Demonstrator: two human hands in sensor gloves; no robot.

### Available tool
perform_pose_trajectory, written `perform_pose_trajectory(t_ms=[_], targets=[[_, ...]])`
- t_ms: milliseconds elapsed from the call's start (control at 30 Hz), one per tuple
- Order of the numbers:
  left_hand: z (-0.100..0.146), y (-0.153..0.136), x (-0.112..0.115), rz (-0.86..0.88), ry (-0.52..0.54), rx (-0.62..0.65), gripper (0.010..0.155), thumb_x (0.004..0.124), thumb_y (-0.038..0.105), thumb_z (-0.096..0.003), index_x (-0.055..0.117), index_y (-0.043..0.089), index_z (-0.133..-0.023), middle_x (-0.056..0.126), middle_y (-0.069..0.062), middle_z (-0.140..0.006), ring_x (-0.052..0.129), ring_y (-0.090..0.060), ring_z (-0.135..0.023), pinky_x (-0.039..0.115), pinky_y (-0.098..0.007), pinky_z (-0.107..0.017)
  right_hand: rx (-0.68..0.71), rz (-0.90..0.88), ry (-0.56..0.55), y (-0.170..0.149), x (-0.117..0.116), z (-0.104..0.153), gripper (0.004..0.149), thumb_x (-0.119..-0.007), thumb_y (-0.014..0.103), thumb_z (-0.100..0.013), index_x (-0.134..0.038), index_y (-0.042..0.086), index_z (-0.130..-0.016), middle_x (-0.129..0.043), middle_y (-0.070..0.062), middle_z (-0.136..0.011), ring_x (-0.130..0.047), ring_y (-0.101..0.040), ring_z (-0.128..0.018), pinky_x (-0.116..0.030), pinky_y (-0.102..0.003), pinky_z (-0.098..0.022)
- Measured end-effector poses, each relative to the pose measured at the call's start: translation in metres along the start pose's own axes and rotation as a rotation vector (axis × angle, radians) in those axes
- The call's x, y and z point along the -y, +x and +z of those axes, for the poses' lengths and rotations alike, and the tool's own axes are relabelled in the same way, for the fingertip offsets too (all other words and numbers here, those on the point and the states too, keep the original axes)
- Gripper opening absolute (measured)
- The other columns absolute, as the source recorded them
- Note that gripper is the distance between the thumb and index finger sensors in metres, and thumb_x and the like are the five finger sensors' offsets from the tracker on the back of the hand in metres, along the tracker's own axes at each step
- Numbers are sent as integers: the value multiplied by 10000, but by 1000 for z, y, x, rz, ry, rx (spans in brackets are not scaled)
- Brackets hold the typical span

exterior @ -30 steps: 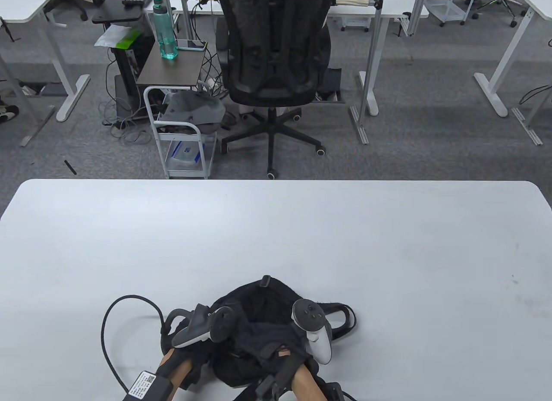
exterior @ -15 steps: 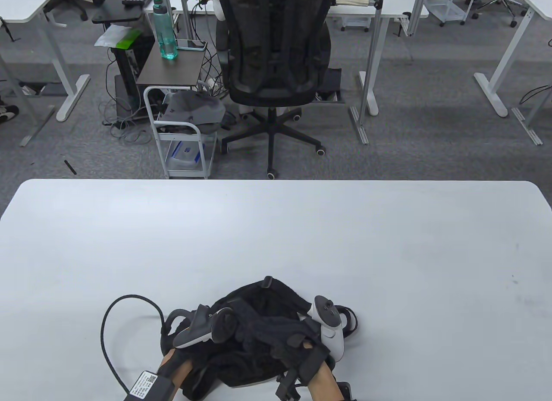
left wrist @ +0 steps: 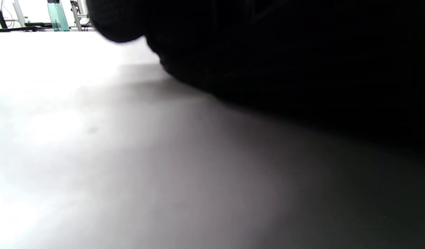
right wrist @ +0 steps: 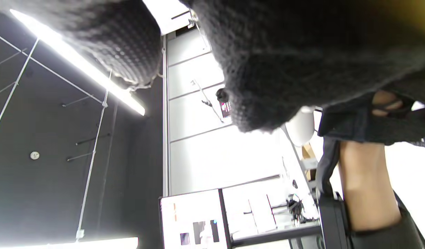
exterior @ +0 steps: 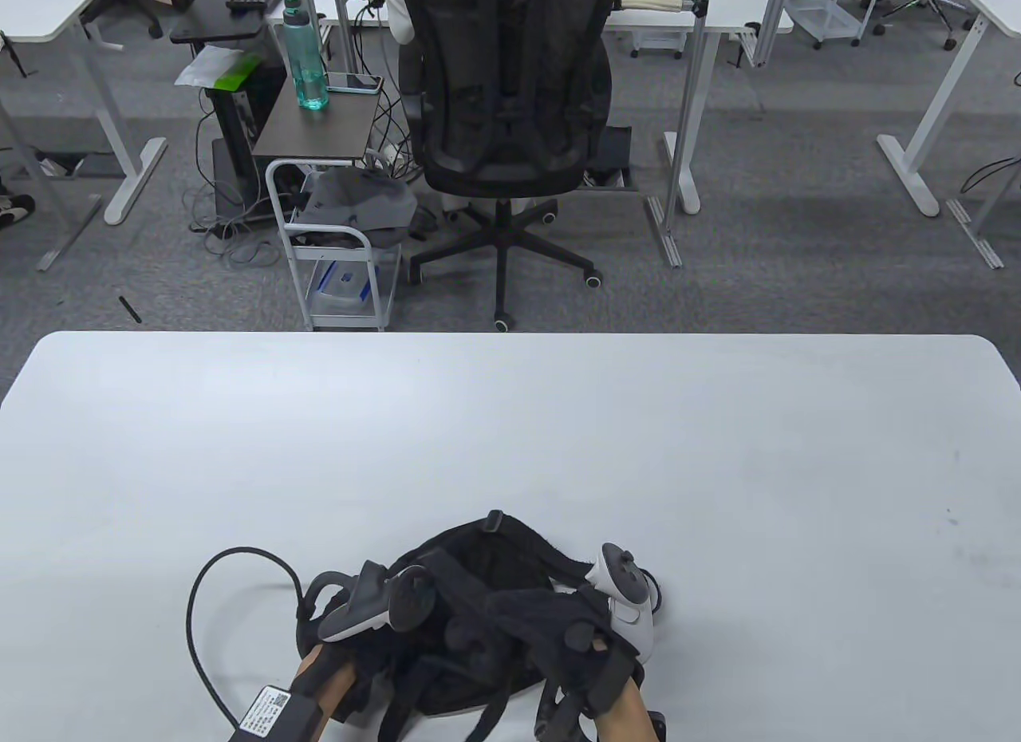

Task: Pull shoulder strap to tighten

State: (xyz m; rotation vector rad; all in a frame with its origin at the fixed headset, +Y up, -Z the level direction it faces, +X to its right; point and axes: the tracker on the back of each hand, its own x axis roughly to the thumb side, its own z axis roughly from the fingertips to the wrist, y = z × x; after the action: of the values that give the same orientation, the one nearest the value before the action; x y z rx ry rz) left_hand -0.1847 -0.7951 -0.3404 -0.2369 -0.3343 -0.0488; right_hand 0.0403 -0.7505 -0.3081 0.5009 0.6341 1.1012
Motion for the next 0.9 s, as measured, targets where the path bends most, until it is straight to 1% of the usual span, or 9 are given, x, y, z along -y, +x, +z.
perform_pose_trajectory(t_ms=[100, 200, 300, 333, 433, 533, 633, 767, 900], targets=[[-1, 0, 0, 1, -8, 2, 1048, 792, 666, -222, 317, 254, -1060, 754, 87, -854, 859, -106, -622, 791, -302, -486, 33, -10, 66, 4, -3, 1, 701, -788, 508, -500, -880, -152, -716, -842, -332, -853, -1029, -322, -518, -807, -545, -481], [-5, -3, 0, 18, -32, 2, 1046, 798, 669, -220, 318, 262, -1055, 753, 91, -849, 857, -101, -615, 790, -298, -483, 68, 18, 66, 8, -4, 3, 700, -788, 525, -497, -849, -121, -761, -702, -308, -982, -881, -439, -738, -639, -634, -595], [-11, -6, -1, 43, -72, 1, 1051, 809, 676, -214, 315, 275, -1050, 749, 100, -842, 854, -91, -599, 789, -292, -476, 60, 19, 97, 9, -6, 3, 705, -803, 526, -491, -807, -101, -815, -625, -342, -1019, -534, -689, -877, -447, -774, -580], [-13, -7, -1, 48, -82, -2, 1052, 814, 678, -211, 314, 280, -1047, 750, 105, -838, 855, -84, -591, 790, -287, -472, 57, 21, 100, 9, -6, 4, 704, -815, 518, -489, -785, -99, -826, -619, -359, -1012, -567, -706, -860, -455, -787, -569], [-21, -11, -1, 75, -140, -12, 1070, 826, 688, -202, 300, 287, -1043, 740, 118, -828, 848, -69, -579, 786, -277, -471, 58, 5, 133, 11, -9, 4, 741, -828, 508, -488, -705, -115, -868, -745, -354, -923, -850, -586, -757, -650, -704, -557], [-30, -15, -1, 106, -194, -24, 1085, 843, 684, -195, 288, 289, -1040, 728, 121, -819, 836, -66, -569, 778, -276, -466, 51, -31, 156, 12, -13, 5, 765, -825, 502, -492, -684, -149, -868, -784, -373, -861, -1070, -319, -536, -891, -503, -434], [-39, -16, -4, 107, -235, -27, 1086, 853, 676, -196, 277, 298, -1036, 720, 121, -822, 831, -69, -575, 772, -281, -473, 51, -15, 127, 10, -11, 4, 767, -817, 499, -494, -722, -178, -843, -815, -395, -823, -1088, -238, -421, -917, -438, -338], [-51, -19, -6, 98, -256, -37, 1081, 863, 661, -196, 265, 321, -1030, 710, 129, -829, 822, -72, -593, 766, -284, -488, 86, -11, 168, 13, -15, 3, 729, -792, 514, -506, -769, -131, -843, -761, -338, -918, -998, -321, -628, -844, -510, -458], [-65, -23, -9, 100, -300, -50, 1076, 879, 645, -197, 259, 341, -1023, 706, 136, -831, 816, -77, -611, 761, -291, -503, 108, 58, 169, 17, -19, 4, 676, -794, 503, -505, -793, -92, -826, -554, -291, -1064, -685, -534, -893, -543, -691, -611]])
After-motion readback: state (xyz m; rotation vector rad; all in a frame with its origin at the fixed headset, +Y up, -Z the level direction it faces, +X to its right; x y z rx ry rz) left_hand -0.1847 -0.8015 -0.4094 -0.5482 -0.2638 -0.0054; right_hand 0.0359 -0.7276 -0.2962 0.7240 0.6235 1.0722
